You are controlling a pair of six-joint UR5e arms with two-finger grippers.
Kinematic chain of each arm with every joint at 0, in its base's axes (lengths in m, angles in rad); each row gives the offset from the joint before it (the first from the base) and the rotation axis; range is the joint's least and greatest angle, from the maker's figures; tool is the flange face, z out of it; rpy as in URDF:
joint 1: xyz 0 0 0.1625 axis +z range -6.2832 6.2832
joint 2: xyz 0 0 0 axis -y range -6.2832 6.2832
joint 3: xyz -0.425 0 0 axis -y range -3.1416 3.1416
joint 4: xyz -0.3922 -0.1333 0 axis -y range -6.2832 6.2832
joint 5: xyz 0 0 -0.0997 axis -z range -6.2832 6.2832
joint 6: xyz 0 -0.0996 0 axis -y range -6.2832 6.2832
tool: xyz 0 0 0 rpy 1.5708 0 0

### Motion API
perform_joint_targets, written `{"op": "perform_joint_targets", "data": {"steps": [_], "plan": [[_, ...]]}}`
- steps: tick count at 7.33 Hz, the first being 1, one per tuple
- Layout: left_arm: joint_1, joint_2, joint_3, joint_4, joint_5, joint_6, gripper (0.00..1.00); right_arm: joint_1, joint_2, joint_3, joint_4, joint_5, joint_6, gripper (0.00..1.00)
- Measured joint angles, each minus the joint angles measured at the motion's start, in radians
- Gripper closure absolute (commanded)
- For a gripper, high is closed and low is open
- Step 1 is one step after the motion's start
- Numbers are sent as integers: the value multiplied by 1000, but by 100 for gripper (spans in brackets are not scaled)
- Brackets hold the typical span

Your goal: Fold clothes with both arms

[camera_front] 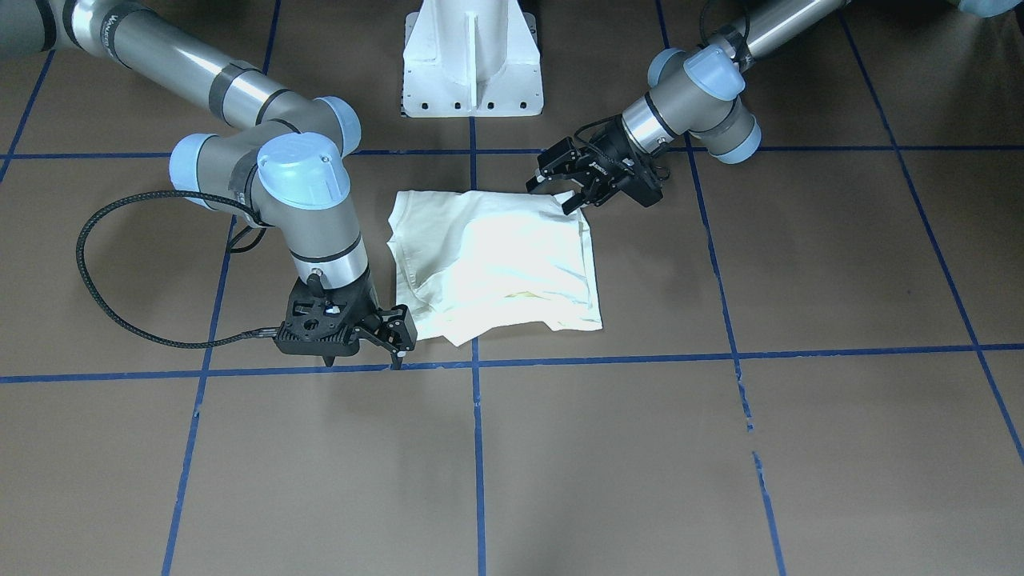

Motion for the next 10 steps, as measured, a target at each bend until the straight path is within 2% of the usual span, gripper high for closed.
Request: {"op": "perform_joint_targets", "data": {"steps": [3,4,5,6,7,9,10], "plan": [[0,2,-9,1,0,1,0,5,-2,1,0,9,-1,0],[-15,1,-28,30,-10,5,0,20,-3,4,-4,37,-8,0],[-45,0,-72,116,-35,14,0,47,-8,14,-18,81,-39,0],[-78,-1,-148,257,-66,45,0,80,-22,47,-62,126,-98,0],[-108,-3,-261,465,-91,122,0,130,-52,115,-148,180,-191,0],[-195,-7,-487,927,-118,369,0,269,-163,267,-310,300,-460,0],[-269,-2,-558,1103,-124,542,0,362,-246,317,-349,365,-631,0]]}}
